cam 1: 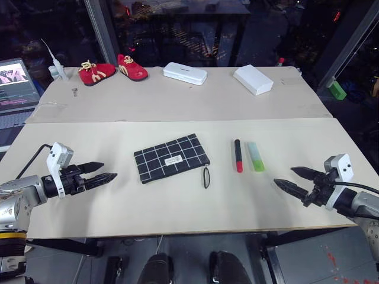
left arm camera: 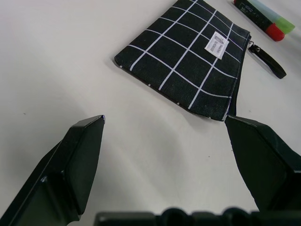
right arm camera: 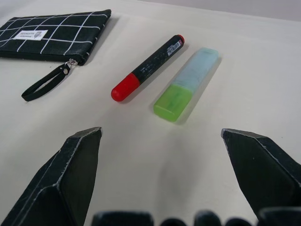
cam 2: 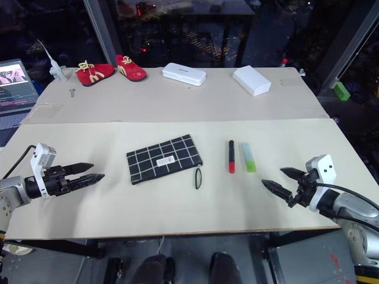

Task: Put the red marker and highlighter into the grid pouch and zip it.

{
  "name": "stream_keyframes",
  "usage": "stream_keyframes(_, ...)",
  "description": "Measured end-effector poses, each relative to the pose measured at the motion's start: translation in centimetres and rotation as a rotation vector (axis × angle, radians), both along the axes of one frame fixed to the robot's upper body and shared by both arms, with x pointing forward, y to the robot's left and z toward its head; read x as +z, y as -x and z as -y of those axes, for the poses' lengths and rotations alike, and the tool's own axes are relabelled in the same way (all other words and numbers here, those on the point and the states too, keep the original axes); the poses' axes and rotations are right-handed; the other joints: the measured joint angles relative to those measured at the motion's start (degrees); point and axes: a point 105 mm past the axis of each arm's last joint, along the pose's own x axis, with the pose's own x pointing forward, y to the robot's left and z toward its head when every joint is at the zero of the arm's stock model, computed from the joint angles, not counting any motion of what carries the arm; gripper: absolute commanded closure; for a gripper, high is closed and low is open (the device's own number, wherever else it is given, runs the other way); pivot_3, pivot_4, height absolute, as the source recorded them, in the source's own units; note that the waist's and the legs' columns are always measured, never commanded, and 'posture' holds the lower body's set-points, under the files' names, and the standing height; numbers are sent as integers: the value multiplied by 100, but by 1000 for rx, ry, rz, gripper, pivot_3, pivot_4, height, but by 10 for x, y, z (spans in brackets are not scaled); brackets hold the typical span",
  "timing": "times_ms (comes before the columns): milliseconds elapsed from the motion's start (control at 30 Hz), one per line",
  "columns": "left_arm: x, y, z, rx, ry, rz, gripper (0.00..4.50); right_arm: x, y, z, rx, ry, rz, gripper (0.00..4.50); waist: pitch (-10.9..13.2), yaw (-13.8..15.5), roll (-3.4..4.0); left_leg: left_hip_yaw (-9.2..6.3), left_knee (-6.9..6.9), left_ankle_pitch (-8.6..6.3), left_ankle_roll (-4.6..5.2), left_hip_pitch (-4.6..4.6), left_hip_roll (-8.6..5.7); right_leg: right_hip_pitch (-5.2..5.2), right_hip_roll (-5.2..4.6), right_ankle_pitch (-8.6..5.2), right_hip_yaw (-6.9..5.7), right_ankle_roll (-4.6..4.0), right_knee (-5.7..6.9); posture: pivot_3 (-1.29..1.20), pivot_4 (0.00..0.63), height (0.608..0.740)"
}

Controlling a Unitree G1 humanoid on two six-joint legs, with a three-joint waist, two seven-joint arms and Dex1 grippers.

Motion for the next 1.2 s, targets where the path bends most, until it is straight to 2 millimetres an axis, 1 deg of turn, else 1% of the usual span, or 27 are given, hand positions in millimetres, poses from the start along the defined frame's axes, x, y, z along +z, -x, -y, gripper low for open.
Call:
stream_keyframes(67, 0, 0, 0, 0, -2, 0, 104, 0, 0, 0, -1, 1, -1, 0, 0, -1, 0, 1, 0, 0, 0, 1, 0, -1, 1, 0, 2, 0, 0, 0, 150, 740)
stream_keyframes(167, -2, -3, 7, -31, -63, 47, 104, -8, -1, -4, -3, 3, -17, 0, 0, 3, 0, 4, 0, 0, 0, 3, 0, 0, 4, 0, 11, 0, 1, 0, 150, 740)
stream_keyframes(233, -8, -6, 12, -70, -161, 99, 0, -14, -1, -10, 5, -11, -32, 508, 0, 5, 0, 8, 0, 0, 0, 2, 0, -1, 10, 1, 20, -1, 1, 0, 150, 740)
stream_keyframes(267, -11, -7, 14, -98, -233, 136, 0, -16, -1, -10, 0, -16, -33, 682, 0, 6, 0, 12, 0, 0, 0, 2, 0, -3, 10, 1, 23, -2, 1, 0, 150, 740)
stream_keyframes(300, -13, -8, 16, -125, -295, 172, 0, -16, -3, -9, -12, -16, -31, 1089, 0, 7, 0, 16, 0, 0, 0, 2, 0, -3, 10, 1, 25, -2, 1, 0, 150, 740)
stream_keyframes(333, -13, -9, 17, -142, -333, 201, 0, -15, -4, -9, -16, -16, -27, 1372, 0, 5, 0, 19, 0, 0, 0, 2, 0, -3, 10, 1, 28, -2, 0, 0, 150, 740)
stream_keyframes(367, -13, -12, 17, -166, -392, 246, 0, -12, -6, -9, -20, -18, -17, 1825, 0, 2, 0, 23, 0, 0, 0, 3, 0, -5, 10, 2, 31, -3, 0, 0, 150, 740)
stream_keyframes(400, -12, -14, 18, -181, -425, 277, 0, -11, -7, -9, -22, -18, -11, 2104, 0, 2, 0, 24, 0, 0, 1, 2, 1, -5, 10, 2, 32, -3, -1, 0, 150, 740)
stream_keyframes(533, -7, -21, 18, -216, -519, 373, 0, -8, -9, -10, -24, -25, 3, 3545, 0, 6, 0, 35, 0, -1, 1, 2, 5, -6, 13, 2, 31, -2, 0, 0, 150, 740)
stream_keyframes(633, -2, -27, 25, -266, -578, 439, 0, -1, -13, -18, -3, -38, 36, 4445, 0, 5, 0, 54, 0, 0, 1, 1, 5, -7, 13, 2, 32, -2, 1, 0, 150, 740)
stream_keyframes(700, 0, -30, 29, -305, -621, 474, 0, 7, -16, -26, 30, -42, 63, 4445, 0, -7, 0, 61, 0, -1, 1, 4, 7, -7, 16, 2, 35, -1, 1, 0, 150, 740)
stream_keyframes(767, -5, -30, 31, -344, -664, 482, 0, 11, -19, -37, 63, -60, 70, 4445, 0, -27, 0, 66, 0, -1, 1, 6, 13, -8, 21, 3, 38, -1, 2, 0, 150, 740)
stream_keyframes(833, -13, -29, 31, -381, -702, 475, 0, 15, -22, -50, 102, -87, 72, 4445, 0, -41, 0, 69, 0, -1, 1, 4, 19, -10, 28, 3, 37, -2, 2, 0, 150, 740)
stream_keyframes(900, -16, -30, 30, -404, -727, 479, 0, 19, -29, -67, 137, -101, 58, 4445, 0, -51, -1, 73, 3, 0, 1, 3, 29, -13, 34, 5, 37, -6, 5, 0, 150, 740)
stream_keyframes(933, -15, -32, 32, -417, -739, 491, 0, 23, -34, -79, 161, -113, 66, 4445, 0, -58, -1, 73, 7, 0, 0, 0, 36, -17, 40, 8, 37, -11, 4, 0, 150, 740)
stream_keyframes(1000, -8, -37, 36, -439, -765, 537, 0, 33, -41, -109, 226, -118, 90, 4445, 0, -62, -1, 75, 11, 0, 0, 1, 46, -18, 50, 9, 36, -12, 9, 0, 150, 740)
stream_keyframes(1067, -2, -41, 40, -464, -784, 577, 0, 39, -52, -144, 282, -81, 118, 4445, 0, -91, 0, 81, 12, 0, 0, 0, 48, -22, 52, 9, 37, -13, 15, 0, 150, 740)
stream_keyframes(1167, -1, -44, 46, -499, -796, 614, 0, 35, -66, -187, 313, -37, 99, 4445, -1, -119, 0, 85, 12, 0, -1, -12, 49, -31, 54, 10, 34, -15, 17, 0, 150, 740)
stream_keyframes(1200, -2, -44, 48, -507, -797, 617, 0, 32, -68, -193, 314, -29, 90, 4445, -1, -122, 0, 86, 12, 0, -1, -18, 48, -33, 53, 11, 34, -15, 19, 0, 150, 740)
